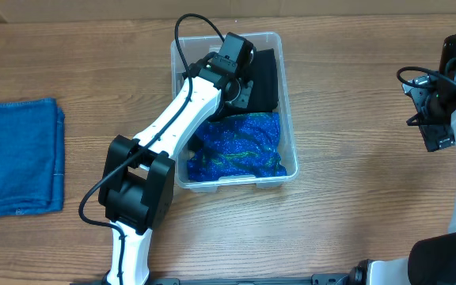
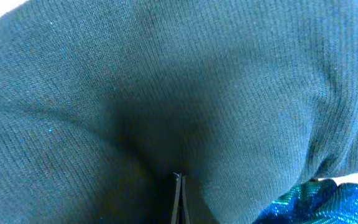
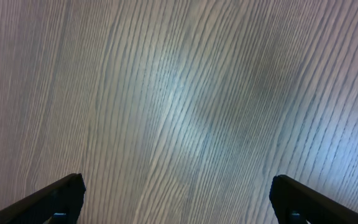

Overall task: Pack container
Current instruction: 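Release the black cloth and press it into the bin's back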

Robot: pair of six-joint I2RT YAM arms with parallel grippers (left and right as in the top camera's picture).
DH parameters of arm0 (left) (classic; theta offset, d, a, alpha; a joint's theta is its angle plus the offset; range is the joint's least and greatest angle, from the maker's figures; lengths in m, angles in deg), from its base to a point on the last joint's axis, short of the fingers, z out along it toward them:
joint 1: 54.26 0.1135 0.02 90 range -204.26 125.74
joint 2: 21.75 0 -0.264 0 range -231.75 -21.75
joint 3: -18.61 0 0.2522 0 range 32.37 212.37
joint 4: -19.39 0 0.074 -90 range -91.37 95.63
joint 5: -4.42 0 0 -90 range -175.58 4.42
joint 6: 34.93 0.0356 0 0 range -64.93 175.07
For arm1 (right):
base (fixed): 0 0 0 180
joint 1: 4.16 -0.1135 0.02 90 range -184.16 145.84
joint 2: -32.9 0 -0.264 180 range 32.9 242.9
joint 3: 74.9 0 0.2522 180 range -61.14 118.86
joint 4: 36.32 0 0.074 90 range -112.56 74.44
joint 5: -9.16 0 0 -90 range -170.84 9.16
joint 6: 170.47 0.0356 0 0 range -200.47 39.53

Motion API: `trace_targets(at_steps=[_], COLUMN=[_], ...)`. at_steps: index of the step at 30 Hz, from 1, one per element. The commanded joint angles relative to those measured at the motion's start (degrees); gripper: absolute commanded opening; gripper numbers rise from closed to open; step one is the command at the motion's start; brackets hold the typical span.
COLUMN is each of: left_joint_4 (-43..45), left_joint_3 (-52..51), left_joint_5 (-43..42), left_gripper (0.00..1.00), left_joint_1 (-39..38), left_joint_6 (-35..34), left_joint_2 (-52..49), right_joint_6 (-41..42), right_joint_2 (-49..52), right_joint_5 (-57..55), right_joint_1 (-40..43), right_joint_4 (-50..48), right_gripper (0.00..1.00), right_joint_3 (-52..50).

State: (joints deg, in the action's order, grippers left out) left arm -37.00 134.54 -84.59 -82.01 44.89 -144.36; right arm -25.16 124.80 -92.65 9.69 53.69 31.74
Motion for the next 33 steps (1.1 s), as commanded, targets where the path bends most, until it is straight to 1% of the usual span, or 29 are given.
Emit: trace_targets(at_steps=[1,4,6,9,11,15,19,23,27,30,33], left_joint_4=[-1.03,0.70,0.28,1.16,-0.72,-7.82,-8.35,-9.03,-10.08,-10.97,-11.54], left_joint_3=[0.33,1.97,4.26,4.76,4.76,4.26,3.48,3.39,3.37,3.54,4.59], left_joint_5=[-0.96,1.79,3.04,3.10,4.24,4.85,5.18,5.20,7.72,11.72,15.69], left_gripper=[0.04,0.04,0.04,0.04,0.04,0.04,0.04,0.04,0.05,0.04,0.04], left_joint_1=[-0.02,-0.02,-0.02,0.09,0.09,0.09,0.11,0.81,2.05,3.43,4.39], left_joint_6=[0.57,4.46,4.44,3.91,2.99,0.87,0.24,0.22,-0.17,-0.15,-0.13], left_joint_2=[-1.73,0.66,3.52,8.48,9.64,7.30,3.34,-2.75,-7.45,-7.54,-4.17], right_joint_6=[0.26,0.26,0.26,0.26,0.26,0.26,0.26,0.26,0.26,0.26,0.26], right_joint_2=[-0.15,-0.15,-0.15,-0.15,-0.15,-0.15,-0.15,-0.15,-0.15,-0.15,-0.15], right_joint_5=[-0.13,-0.13,-0.13,-0.11,-0.11,-0.11,-0.11,-0.13,-0.11,-0.11,-0.13], right_joint_1=[0.11,0.11,0.11,0.11,0.11,0.11,0.11,0.11,0.11,0.11,0.11], right_joint_4=[-0.13,-0.13,-0.13,-0.13,-0.13,-0.13,-0.13,-0.13,-0.13,-0.13,-0.13], right_gripper=[1.00,1.00,1.00,1.00,1.00,1.00,1.00,1.00,1.00,1.00,1.00], right_joint_3=[0.09,0.07,0.07,0.07,0.07,0.07,0.07,0.07,0.07,0.07,0.07])
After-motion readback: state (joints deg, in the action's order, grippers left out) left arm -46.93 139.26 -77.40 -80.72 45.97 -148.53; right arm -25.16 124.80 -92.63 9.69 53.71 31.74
